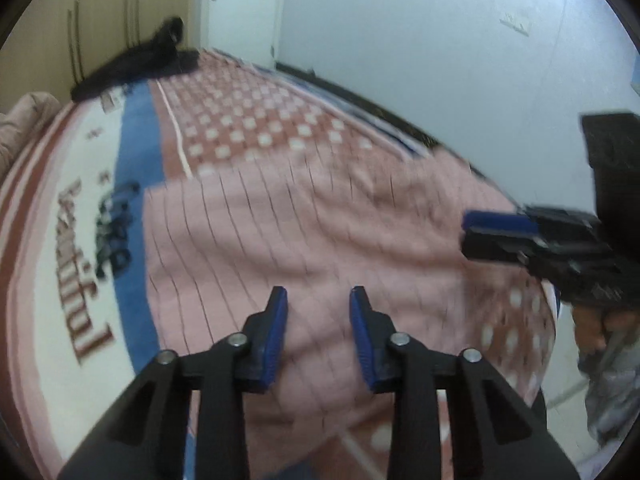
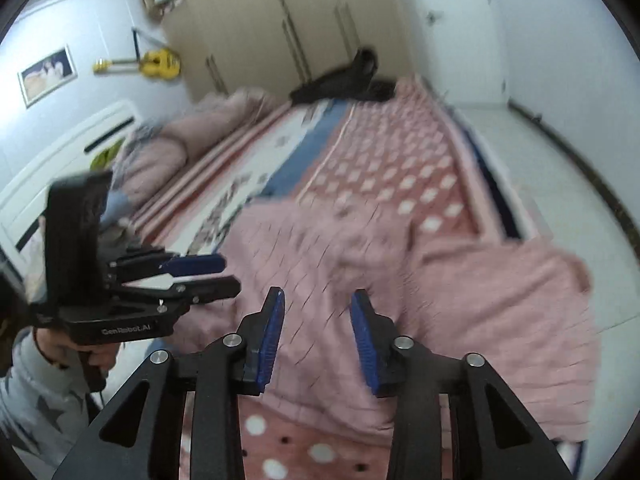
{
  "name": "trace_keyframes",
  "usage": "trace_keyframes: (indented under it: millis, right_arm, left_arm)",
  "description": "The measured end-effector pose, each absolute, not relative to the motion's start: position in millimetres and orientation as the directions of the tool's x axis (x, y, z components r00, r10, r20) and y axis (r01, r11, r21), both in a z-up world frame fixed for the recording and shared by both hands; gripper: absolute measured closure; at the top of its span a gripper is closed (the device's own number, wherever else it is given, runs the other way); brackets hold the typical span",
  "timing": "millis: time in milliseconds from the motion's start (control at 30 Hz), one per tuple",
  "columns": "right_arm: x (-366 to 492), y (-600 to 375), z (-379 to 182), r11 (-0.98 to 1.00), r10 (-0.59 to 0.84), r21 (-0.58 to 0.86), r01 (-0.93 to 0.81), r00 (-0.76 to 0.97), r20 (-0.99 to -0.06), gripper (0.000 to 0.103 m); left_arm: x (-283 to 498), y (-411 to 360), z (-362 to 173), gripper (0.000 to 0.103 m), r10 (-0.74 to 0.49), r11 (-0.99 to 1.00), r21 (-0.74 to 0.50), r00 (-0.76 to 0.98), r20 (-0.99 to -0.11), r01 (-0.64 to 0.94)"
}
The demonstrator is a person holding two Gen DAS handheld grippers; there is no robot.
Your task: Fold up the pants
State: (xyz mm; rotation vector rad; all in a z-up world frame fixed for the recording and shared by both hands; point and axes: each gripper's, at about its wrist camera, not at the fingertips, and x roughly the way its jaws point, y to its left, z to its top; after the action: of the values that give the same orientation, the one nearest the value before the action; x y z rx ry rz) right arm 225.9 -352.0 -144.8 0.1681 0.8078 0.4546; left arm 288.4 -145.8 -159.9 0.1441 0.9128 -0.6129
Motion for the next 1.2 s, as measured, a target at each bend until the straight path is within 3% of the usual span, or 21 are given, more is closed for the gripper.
trace_keyframes:
  millis: [67,167,300,367,400,467,500,533,700,767,800,833,900,1000,1200]
  right_arm:
    - [222.7,-352.5,-159.7,0.894,0.448,0.315,-0.32,0.583,-0.678,0.077]
    - [215.6,-361.0,-179.0,0.893,0.451,0.339,-0.298,0.557,-0.698,0.09]
    - [201.8,-366.5,-193.4,0.896,0.441,0.321,-0.306,0.529,-0.725,0.09]
    - [201.8,-366.6,-180.6,0.888,0.456,0.318,-0.333,0.541,-0.707,0.087]
    - [203.2,-367.8,-170.4,0.883,0.465,0.316,-0.347,0.554,-0.691,0.085]
    - [206.1,-368.7,-149.7,0.882,0.465,0.291,-0.37,0.589,-0.661,0.069]
    - [211.5,-368.6,-136.2,0.891,0.448,0.263,-0.371,0.615,-0.649,0.054]
    - [216.3,-369.8,-128.3,0.898,0.43,0.236,-0.371,0.633,-0.643,0.048]
    - [267.4,-362.9,-130.7,0.928,0.321,0.104,-0.357,0.629,-0.708,0.047]
    - [285.5,-361.6,-145.4,0.929,0.306,0.099,-0.355,0.592,-0.745,0.048]
    - [293.4,-362.8,-155.1,0.934,0.295,0.104,-0.342,0.574,-0.764,0.054]
    - [298.6,-369.6,-163.2,0.938,0.294,0.119,-0.326,0.564,-0.772,0.069]
    - [306.8,-382.2,-174.6,0.958,0.263,0.144,-0.247,0.564,-0.783,0.081]
    - [311.1,-404.2,-186.2,0.983,0.171,0.096,-0.155,0.6,-0.781,0.081]
    - [305.9,-412.5,-170.9,0.976,0.214,0.136,-0.171,0.622,-0.753,0.078]
  left_arm:
    - [276.2,-141.1,-177.0,0.076,-0.432,0.799,-0.135,0.404,-0.806,0.586]
    - [262.3,-131.8,-190.9,0.077,-0.453,0.787,-0.164,0.377,-0.808,0.594]
    - [255.5,-121.4,-185.9,0.077,-0.477,0.788,-0.206,0.365,-0.8,0.58]
    - [259.2,-116.9,-173.9,0.073,-0.479,0.804,-0.214,0.392,-0.785,0.555]
    - [260.7,-114.5,-167.1,0.064,-0.478,0.814,-0.213,0.413,-0.776,0.541]
    - [265.5,-109.1,-149.7,0.049,-0.452,0.841,-0.176,0.485,-0.748,0.512]
    - [268.6,-106.7,-141.8,0.047,-0.427,0.858,-0.147,0.523,-0.737,0.493]
    - [271.4,-105.3,-138.4,0.047,-0.416,0.865,-0.138,0.534,-0.736,0.483]
    - [287.4,-97.2,-136.1,0.047,-0.407,0.884,-0.164,0.55,-0.729,0.437]
    - [293.7,-97.3,-140.5,0.047,-0.394,0.892,-0.165,0.548,-0.738,0.42]
    - [293.5,-98.6,-143.8,0.047,-0.386,0.895,-0.159,0.544,-0.745,0.416]
    - [294.2,-99.3,-147.2,0.047,-0.379,0.897,-0.153,0.541,-0.751,0.416]
    - [297.5,-101.8,-153.9,0.047,-0.366,0.898,-0.137,0.534,-0.762,0.419]
    - [300.1,-103.5,-159.9,0.047,-0.355,0.899,-0.128,0.526,-0.773,0.419]
    - [304.0,-104.4,-159.7,0.047,-0.363,0.899,-0.138,0.532,-0.765,0.415]
